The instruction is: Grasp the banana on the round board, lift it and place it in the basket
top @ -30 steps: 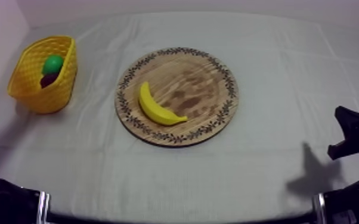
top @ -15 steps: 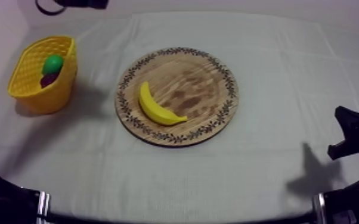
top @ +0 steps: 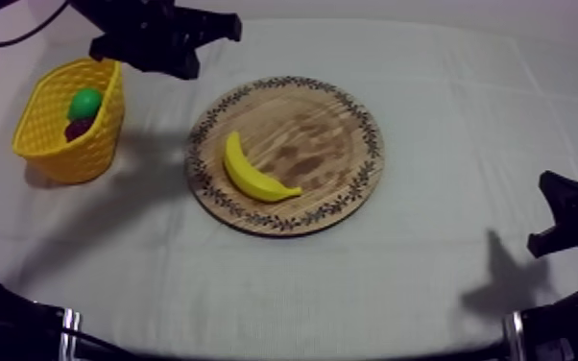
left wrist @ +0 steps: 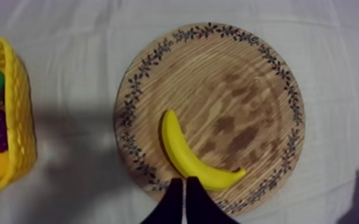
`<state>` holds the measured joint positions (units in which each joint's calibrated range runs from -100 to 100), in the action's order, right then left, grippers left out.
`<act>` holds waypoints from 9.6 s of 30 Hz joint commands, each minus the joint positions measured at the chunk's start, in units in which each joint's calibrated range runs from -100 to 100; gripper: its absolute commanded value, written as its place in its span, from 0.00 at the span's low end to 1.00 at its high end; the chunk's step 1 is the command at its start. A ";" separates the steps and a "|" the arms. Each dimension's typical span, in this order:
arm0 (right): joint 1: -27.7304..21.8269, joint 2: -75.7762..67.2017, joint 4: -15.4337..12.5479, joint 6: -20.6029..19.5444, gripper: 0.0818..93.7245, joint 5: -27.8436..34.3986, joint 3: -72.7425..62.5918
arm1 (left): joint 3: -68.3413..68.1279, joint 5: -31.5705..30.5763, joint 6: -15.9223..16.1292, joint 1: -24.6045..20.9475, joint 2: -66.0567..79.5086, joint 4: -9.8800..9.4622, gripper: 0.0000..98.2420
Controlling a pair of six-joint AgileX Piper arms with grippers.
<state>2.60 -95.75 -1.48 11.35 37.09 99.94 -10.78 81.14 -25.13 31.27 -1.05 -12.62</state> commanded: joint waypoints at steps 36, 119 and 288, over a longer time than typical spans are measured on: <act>0.00 0.00 -0.01 0.01 0.00 -0.08 -0.05 | -8.73 -4.11 -6.84 -0.99 -2.13 4.89 0.74; 0.00 0.00 -0.01 0.06 0.00 -0.08 -0.05 | 12.15 1.59 -4.25 -2.60 -41.17 18.19 0.63; 0.00 0.00 -0.01 0.06 0.00 -0.08 -0.05 | -6.61 -15.28 15.31 -32.32 -0.12 -0.21 0.16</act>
<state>2.60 -95.75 -1.48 11.40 37.01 99.94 -16.96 66.20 -10.12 -1.15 -2.82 -12.93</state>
